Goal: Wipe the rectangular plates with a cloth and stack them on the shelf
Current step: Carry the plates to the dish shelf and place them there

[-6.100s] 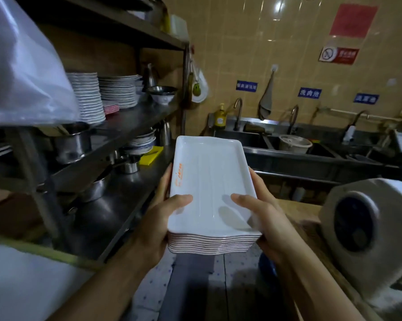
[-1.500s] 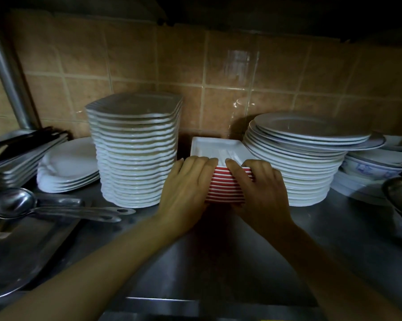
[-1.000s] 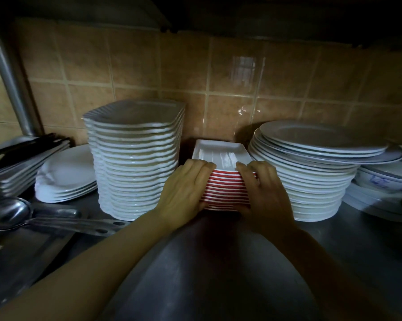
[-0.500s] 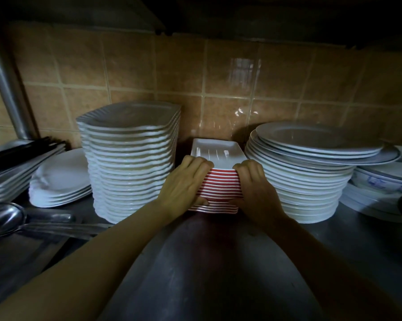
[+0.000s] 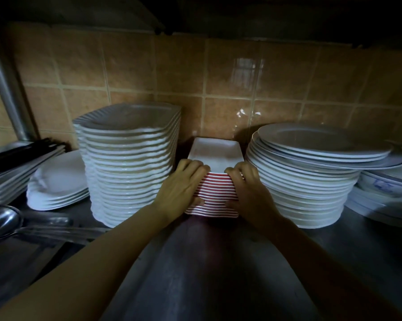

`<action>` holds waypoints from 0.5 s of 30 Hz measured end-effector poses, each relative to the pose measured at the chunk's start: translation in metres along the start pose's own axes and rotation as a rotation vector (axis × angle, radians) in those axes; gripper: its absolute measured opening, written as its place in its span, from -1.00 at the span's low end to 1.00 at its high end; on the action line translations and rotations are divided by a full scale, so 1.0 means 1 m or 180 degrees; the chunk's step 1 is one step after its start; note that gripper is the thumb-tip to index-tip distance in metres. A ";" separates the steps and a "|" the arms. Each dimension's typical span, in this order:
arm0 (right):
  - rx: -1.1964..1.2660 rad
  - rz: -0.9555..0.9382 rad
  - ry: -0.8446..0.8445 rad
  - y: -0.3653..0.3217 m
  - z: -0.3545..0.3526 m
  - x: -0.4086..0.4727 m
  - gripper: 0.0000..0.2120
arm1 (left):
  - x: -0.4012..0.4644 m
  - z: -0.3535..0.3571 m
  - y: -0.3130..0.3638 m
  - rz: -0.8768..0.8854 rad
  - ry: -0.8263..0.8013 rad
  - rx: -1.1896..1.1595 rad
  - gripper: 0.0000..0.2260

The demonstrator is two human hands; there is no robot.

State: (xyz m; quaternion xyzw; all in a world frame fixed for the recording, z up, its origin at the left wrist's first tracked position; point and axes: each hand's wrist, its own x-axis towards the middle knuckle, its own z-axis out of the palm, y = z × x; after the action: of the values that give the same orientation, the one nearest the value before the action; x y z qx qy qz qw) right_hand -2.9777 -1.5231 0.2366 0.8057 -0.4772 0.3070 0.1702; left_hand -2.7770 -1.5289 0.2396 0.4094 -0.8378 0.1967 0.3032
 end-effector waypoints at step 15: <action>-0.0295 0.0286 -0.0025 -0.002 -0.008 -0.006 -0.38 | -0.004 -0.012 0.010 -0.0392 -0.0152 0.0132 -0.36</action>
State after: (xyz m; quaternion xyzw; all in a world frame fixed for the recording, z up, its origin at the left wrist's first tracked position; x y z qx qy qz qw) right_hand -2.9812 -1.5135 0.2386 0.7759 -0.5272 0.2887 0.1915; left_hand -2.7791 -1.5136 0.2454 0.4709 -0.8137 0.1851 0.2861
